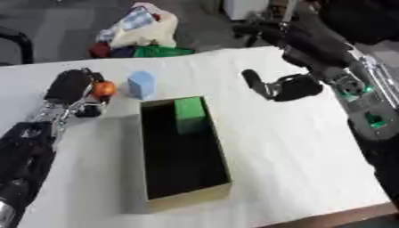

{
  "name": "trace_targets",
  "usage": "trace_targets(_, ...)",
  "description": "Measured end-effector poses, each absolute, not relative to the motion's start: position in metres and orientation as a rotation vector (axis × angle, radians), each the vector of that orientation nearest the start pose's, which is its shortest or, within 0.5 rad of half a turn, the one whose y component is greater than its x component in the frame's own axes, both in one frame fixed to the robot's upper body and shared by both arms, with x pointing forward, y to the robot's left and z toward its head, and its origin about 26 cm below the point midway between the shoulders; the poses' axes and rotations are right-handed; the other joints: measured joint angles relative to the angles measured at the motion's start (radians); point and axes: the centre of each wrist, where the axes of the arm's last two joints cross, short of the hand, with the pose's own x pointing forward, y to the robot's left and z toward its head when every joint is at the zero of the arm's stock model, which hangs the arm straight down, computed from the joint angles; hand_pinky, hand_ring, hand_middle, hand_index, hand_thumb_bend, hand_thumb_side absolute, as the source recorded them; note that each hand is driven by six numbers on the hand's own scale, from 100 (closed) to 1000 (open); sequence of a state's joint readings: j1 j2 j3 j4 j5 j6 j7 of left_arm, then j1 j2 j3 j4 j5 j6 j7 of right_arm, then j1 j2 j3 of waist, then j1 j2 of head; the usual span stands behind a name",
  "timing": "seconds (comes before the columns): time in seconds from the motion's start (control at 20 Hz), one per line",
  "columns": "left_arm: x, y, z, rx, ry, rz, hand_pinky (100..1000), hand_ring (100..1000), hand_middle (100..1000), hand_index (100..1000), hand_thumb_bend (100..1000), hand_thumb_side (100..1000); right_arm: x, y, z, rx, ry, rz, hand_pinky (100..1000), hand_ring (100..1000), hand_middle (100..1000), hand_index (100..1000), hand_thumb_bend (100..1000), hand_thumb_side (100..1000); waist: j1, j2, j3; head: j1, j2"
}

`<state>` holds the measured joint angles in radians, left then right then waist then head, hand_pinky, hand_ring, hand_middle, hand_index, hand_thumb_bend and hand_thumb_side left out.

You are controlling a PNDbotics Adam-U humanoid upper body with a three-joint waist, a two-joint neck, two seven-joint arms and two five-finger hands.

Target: Pick up objects on the table and place them in the box.

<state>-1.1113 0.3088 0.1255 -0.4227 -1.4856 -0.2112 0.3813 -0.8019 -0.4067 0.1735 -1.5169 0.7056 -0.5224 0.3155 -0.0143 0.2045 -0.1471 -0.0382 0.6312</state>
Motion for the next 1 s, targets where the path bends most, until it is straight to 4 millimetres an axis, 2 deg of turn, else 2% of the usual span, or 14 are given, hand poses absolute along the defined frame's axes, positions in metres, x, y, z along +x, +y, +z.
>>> trace_targets(0.25, 0.511, 0.274, 0.146, 1.366, -1.668, -1.204, 509, 361, 260, 590, 100, 123, 0.404, -0.213, 0.253, 0.827, 2.606, -1.968, 819, 726, 828, 1000, 100, 610, 0.001, -0.024, 0.006, -0.002, 0.001)
trace_targets(0.3, 0.512, 0.273, 0.15, 1.351, -1.69, -1.201, 507, 361, 259, 590, 100, 125, 0.404, -0.214, 0.252, 0.826, 2.607, -1.972, 819, 726, 828, 1000, 100, 638, 0.001, -0.027, 0.008, -0.003, 0.002)
trace_targets(0.35, 0.512, 0.271, 0.154, 1.337, -1.712, -1.203, 507, 362, 260, 592, 100, 129, 0.404, -0.214, 0.25, 0.826, 2.609, -1.976, 819, 726, 827, 1000, 100, 606, 0.001, -0.033, 0.011, -0.005, 0.002)
trace_targets(0.6, 0.513, 0.259, 0.177, 1.271, -1.832, -1.261, 515, 369, 269, 599, 100, 132, 0.404, -0.216, 0.247, 0.824, 2.614, -1.984, 819, 725, 828, 1000, 100, 592, 0.003, -0.058, 0.027, -0.017, 0.019)
trace_targets(0.65, 0.513, 0.256, 0.182, 1.258, -1.858, -1.28, 519, 374, 274, 601, 100, 129, 0.404, -0.216, 0.246, 0.823, 2.614, -1.984, 819, 724, 827, 1000, 100, 587, 0.003, -0.063, 0.029, -0.019, 0.021)
trace_targets(0.7, 0.512, 0.251, 0.187, 1.243, -1.886, -1.303, 521, 375, 276, 602, 103, 129, 0.404, -0.216, 0.246, 0.822, 2.616, -1.984, 819, 724, 828, 1000, 100, 648, 0.003, -0.066, 0.031, -0.021, 0.024)
trace_targets(0.8, 0.511, 0.239, 0.198, 1.212, -1.948, -1.359, 524, 377, 278, 607, 100, 142, 0.403, -0.215, 0.246, 0.815, 2.619, -1.977, 819, 724, 827, 1000, 100, 579, 0.003, -0.074, 0.032, -0.026, 0.028)
trace_targets(1.0, 0.504, 0.211, 0.206, 1.115, -2.06, -1.489, 528, 380, 281, 609, 100, 167, 0.402, -0.211, 0.248, 0.79, 2.634, -1.953, 816, 717, 821, 1000, 100, 570, 0.002, -0.078, 0.032, -0.031, 0.028)
